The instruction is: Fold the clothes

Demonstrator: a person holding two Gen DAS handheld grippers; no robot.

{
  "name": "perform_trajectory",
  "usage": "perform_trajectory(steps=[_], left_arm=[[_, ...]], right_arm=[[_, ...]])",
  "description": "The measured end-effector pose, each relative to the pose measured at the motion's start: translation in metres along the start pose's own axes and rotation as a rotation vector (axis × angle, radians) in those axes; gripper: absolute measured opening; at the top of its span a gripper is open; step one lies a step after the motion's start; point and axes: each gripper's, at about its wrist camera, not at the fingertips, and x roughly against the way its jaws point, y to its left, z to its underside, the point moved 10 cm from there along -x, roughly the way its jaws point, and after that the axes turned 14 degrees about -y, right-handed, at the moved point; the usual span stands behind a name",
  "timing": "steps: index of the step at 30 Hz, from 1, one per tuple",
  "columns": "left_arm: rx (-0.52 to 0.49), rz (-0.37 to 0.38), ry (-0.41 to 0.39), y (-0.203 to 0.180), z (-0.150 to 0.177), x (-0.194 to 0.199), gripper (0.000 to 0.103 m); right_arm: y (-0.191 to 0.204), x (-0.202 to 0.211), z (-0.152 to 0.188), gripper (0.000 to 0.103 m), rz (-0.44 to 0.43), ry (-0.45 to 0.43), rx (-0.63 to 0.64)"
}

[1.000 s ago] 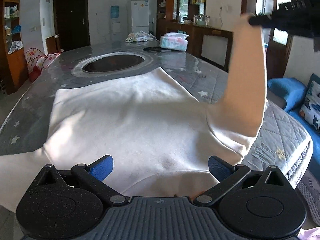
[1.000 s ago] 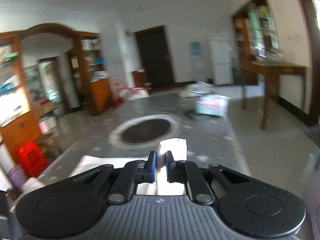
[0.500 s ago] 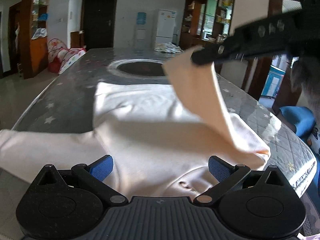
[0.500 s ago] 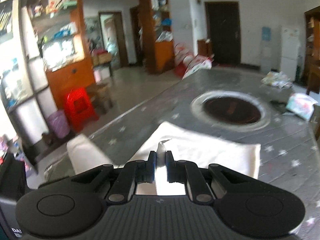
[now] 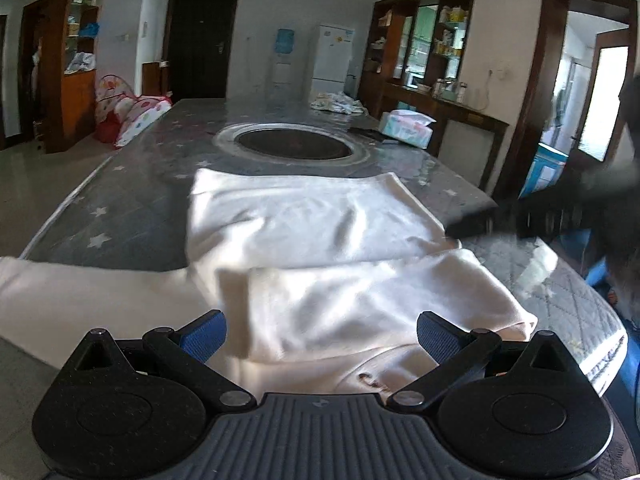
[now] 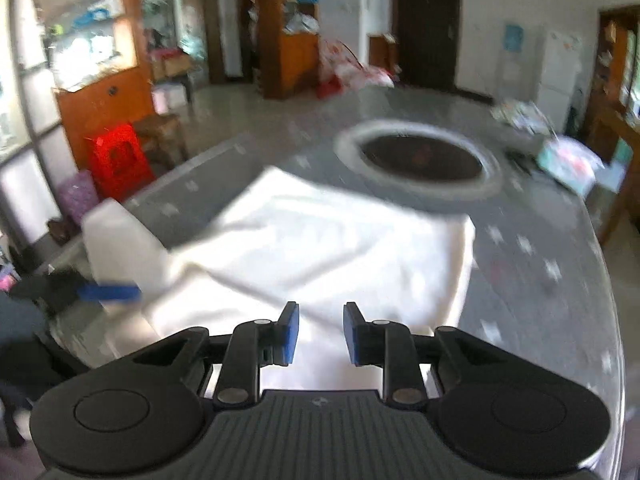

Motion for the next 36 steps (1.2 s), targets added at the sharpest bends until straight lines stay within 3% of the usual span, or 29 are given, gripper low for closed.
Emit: perform_trajectory(steps=[7,12,18,28,36], left_arm=[[0.011,0.045,0.025,-0.011,-0.001,-0.013,0.103],[0.018,0.077,0.042,-0.018,-0.001,-0.022,0.103],[0.043,0.11,0.03,-0.022,-0.006,-0.029,0.103],[0.091,0.126,0.027,-0.013,-0.01,-0.042,0.103],[0.1,0.13,0.011,-0.007,-0.01,-0.043,0.103]], right_arm=[[-0.036,-0.003,0.045,0.024,0.056,0.06,-0.094],[-0.046,0.0,0.047,0.025,0.069,0.057,-0.109],[-0.04,-0.008,0.022,0.026,0.021,-0.016,-0.092],[-0.037,-0.027,0.032,0.028,-0.011,0.013,-0.106],[-0.026,-0.029,0.035,0.042,-0.019,0.01,-0.007]])
